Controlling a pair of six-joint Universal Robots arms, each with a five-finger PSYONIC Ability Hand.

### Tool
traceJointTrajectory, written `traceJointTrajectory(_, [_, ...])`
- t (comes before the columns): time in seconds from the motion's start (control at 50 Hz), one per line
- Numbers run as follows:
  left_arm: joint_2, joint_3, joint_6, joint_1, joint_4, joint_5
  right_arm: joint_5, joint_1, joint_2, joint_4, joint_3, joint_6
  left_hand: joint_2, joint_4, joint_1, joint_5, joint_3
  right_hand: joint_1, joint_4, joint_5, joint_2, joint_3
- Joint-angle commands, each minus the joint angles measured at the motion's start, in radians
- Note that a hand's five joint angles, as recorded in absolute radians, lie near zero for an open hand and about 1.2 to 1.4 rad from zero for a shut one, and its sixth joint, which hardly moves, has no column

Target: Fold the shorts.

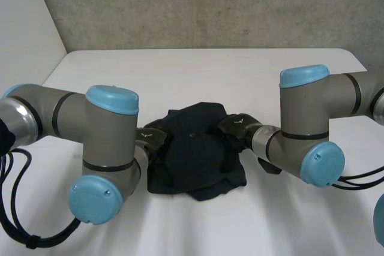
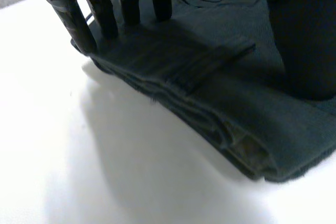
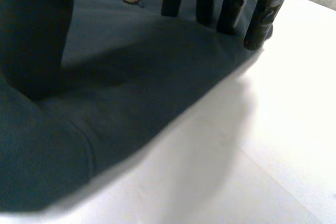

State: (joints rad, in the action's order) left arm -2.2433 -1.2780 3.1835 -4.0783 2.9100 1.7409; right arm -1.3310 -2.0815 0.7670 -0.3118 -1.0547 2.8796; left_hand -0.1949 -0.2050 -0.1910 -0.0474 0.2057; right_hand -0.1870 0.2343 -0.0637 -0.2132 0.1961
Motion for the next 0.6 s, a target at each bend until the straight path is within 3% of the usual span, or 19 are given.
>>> traceJointTrajectory(0.02, [0.065, -0.006, 0.004, 0.009, 0.003, -0.008, -0.083, -0.003, 0.069, 0.049, -0.039, -0.088, 0.017, 0.027, 0.013, 0.044, -0.027, 0.012, -0.06, 0.064, 0.039, -0.022])
traceJointTrajectory(0.16, [0.287, 0.043, 0.004, 0.0, 0.031, -0.023, -0.099, 0.011, 0.323, 0.25, -0.116, 0.022, 0.02, 0.03, 0.017, 0.047, -0.031, 0.012, -0.06, 0.064, 0.039, -0.022])
traceJointTrajectory(0.2, [0.338, 0.063, 0.004, -0.016, 0.037, -0.023, -0.14, 0.012, 0.4, 0.298, -0.125, 0.084, 0.02, 0.03, 0.017, 0.047, -0.031, 0.012, -0.06, 0.064, 0.039, -0.022])
traceJointTrajectory(0.28, [0.439, 0.126, 0.009, -0.141, 0.023, -0.032, -0.291, 0.047, 0.512, 0.295, -0.122, 0.138, 0.017, 0.027, 0.013, 0.044, -0.027, 0.012, -0.06, 0.064, 0.039, -0.022])
traceJointTrajectory(0.34, [0.478, 0.181, 0.006, -0.243, -0.04, -0.078, -0.359, 0.093, 0.557, 0.251, -0.123, 0.118, 0.002, 0.012, -0.002, 0.029, -0.013, 0.012, -0.06, 0.064, 0.039, -0.022])
traceJointTrajectory(0.46, [0.488, 0.21, -0.01, -0.32, -0.218, -0.202, -0.303, 0.161, 0.578, 0.142, -0.117, 0.104, 0.02, 0.03, 0.017, 0.047, -0.031, 0.012, -0.06, 0.064, 0.039, -0.022])
traceJointTrajectory(0.6, [0.498, 0.19, -0.014, -0.306, -0.219, -0.205, -0.267, 0.178, 0.583, 0.142, -0.128, 0.107, 0.02, 0.03, 0.017, 0.047, -0.031, 0.012, -0.06, 0.064, 0.039, -0.022])
